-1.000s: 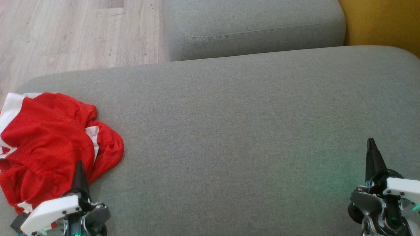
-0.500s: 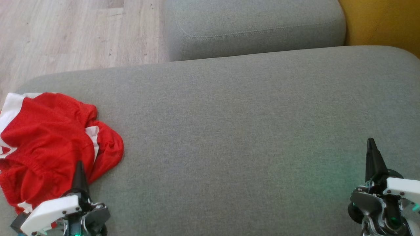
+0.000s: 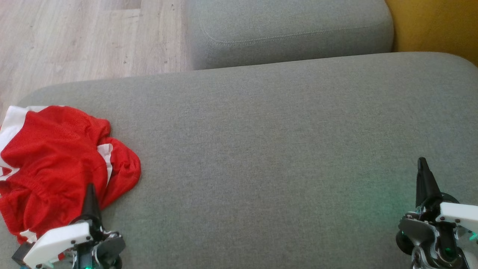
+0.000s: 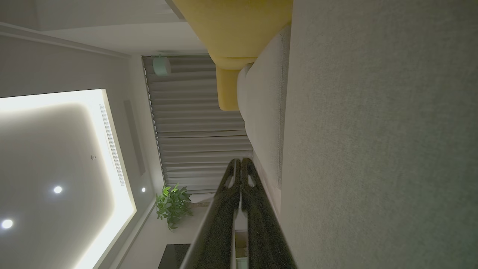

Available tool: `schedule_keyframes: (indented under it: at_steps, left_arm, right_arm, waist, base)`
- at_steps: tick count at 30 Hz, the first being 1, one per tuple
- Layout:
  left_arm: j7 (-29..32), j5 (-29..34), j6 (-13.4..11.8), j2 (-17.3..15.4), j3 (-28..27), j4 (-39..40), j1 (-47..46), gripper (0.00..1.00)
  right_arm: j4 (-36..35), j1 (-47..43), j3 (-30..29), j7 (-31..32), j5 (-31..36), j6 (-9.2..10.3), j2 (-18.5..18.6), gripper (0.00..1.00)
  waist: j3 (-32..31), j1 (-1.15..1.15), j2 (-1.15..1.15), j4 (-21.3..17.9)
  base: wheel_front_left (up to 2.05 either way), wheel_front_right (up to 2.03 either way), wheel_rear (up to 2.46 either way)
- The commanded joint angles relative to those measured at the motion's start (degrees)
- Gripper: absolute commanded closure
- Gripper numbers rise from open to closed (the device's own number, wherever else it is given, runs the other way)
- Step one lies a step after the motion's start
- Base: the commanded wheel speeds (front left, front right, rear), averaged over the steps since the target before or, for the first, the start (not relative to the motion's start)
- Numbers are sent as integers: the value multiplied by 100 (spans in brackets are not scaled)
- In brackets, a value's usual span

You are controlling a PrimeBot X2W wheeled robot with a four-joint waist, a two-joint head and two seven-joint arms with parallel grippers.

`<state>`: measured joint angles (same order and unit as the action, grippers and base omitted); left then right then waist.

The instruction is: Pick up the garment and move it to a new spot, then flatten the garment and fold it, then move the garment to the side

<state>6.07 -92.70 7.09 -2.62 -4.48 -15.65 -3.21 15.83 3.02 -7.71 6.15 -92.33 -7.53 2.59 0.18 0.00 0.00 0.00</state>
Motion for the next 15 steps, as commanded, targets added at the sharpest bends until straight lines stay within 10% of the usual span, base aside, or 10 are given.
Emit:
schedule_keyframes:
  at_steps: [1,15]
  left_arm:
    - [40,52,40,-26,-202,162,-298,100]
    - [40,52,40,-26,-202,162,-298,100]
  right_arm:
    - [-180,316,121,33,14,4,29,100]
    - [-180,316,121,32,14,4,29,100]
  waist:
    - [0,0,0,0]
    - [0,0,0,0]
  base:
    - [0,0,0]
    - [0,0,0]
